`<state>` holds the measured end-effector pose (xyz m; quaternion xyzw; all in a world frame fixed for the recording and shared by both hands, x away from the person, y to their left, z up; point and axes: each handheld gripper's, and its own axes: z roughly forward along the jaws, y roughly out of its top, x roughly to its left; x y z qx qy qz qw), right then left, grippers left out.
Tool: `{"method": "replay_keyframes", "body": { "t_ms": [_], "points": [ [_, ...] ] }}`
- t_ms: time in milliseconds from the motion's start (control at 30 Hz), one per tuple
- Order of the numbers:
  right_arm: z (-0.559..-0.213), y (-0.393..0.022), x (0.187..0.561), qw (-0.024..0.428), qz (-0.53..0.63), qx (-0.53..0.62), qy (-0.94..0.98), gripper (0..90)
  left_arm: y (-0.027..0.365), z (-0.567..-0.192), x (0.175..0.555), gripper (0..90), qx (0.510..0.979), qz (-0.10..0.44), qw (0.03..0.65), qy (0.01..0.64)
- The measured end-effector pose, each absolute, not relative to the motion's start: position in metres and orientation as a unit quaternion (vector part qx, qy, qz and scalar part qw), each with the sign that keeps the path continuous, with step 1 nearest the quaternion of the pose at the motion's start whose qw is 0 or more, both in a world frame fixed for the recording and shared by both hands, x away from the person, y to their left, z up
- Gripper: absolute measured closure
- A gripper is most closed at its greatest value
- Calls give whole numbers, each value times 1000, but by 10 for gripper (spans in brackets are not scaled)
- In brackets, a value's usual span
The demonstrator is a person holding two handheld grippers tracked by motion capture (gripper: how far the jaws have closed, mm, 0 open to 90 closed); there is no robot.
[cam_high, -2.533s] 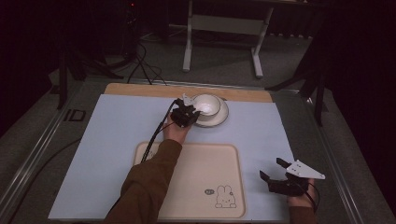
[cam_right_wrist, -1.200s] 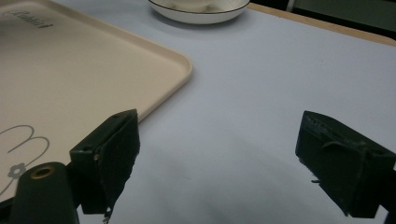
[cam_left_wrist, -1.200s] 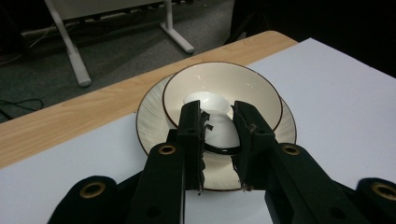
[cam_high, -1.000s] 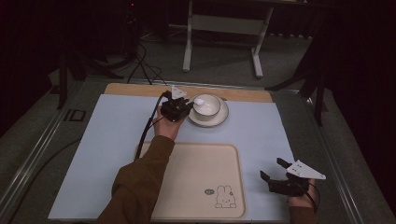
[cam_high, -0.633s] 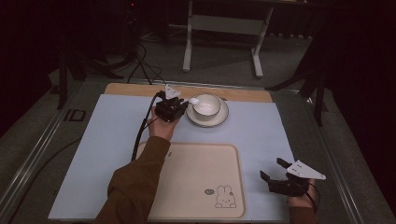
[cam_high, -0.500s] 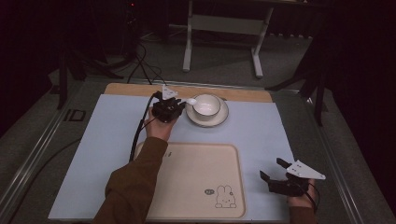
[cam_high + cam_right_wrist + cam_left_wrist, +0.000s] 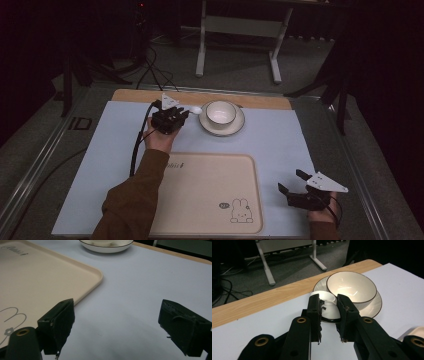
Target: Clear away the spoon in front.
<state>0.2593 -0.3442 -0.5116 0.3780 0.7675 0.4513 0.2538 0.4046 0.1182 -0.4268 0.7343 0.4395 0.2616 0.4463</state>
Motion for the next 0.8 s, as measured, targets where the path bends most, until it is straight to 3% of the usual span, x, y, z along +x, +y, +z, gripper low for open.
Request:
{"method": "replay_keyframes", "body": {
  "t_ms": [800],
  "points": [
    [-512, -344, 259, 255, 451, 378, 768, 135, 175, -434, 354, 743, 715, 272, 435, 474]
  ]
}}
